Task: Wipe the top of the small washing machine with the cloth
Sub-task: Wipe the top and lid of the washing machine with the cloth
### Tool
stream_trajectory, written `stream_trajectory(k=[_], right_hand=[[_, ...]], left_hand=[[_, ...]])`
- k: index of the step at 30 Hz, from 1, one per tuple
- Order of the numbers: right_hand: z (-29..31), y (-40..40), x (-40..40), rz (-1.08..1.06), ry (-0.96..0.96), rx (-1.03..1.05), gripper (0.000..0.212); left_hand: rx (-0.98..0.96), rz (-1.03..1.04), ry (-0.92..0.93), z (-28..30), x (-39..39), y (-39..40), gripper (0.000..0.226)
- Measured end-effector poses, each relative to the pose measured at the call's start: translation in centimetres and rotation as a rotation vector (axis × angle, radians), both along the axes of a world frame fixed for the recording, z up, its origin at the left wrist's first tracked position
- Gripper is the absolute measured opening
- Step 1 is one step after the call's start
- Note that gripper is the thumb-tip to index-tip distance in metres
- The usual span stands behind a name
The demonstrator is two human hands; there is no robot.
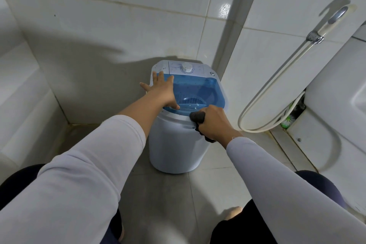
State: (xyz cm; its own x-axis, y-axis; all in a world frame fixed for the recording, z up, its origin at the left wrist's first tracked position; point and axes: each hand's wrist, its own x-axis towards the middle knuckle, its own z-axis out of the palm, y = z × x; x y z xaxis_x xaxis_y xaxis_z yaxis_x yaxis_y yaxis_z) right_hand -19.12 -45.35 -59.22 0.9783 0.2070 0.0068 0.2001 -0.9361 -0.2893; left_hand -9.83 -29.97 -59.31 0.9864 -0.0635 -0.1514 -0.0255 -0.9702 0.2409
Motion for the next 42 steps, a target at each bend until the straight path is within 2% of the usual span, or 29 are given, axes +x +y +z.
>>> stream_trajectory(k=[9, 23, 29, 34, 37, 42], right_hand=[[-0.6, 2.8, 1.0, -0.045, 0.022, 0.032, 0.020], [-1.2, 6.2, 0.8, 0.097, -0.039, -0.049, 0.038], [-0.9, 5.8, 1.0, 0.173, -0.016, -0.087, 0.034], [2.1, 3.0, 2.3, 0.267, 0.112, -0.116, 0.029], [5.2, 0.4, 3.4, 0.228, 0.081, -0.136, 0.032], [7.8, -1.6, 5.1, 0.220, 0.006, -0.113, 0.033]], left_hand=[[-0.025, 0.051, -0.001, -0.5, 0.2, 1.1, 0.117], [-0.061, 0.092, 0.016, -0.3, 0.5, 1.8, 0.117], [-0.108, 0.109, -0.005, -0.5, -0.3, 2.9, 0.112], [-0.241, 0.146, -0.014, -0.6, -1.3, 3.9, 0.105], [-0.382, 0.209, -0.061, -1.2, -2.3, 4.2, 0.100], [-0.616, 0.299, -0.110, -3.8, -4.8, 3.6, 0.109]])
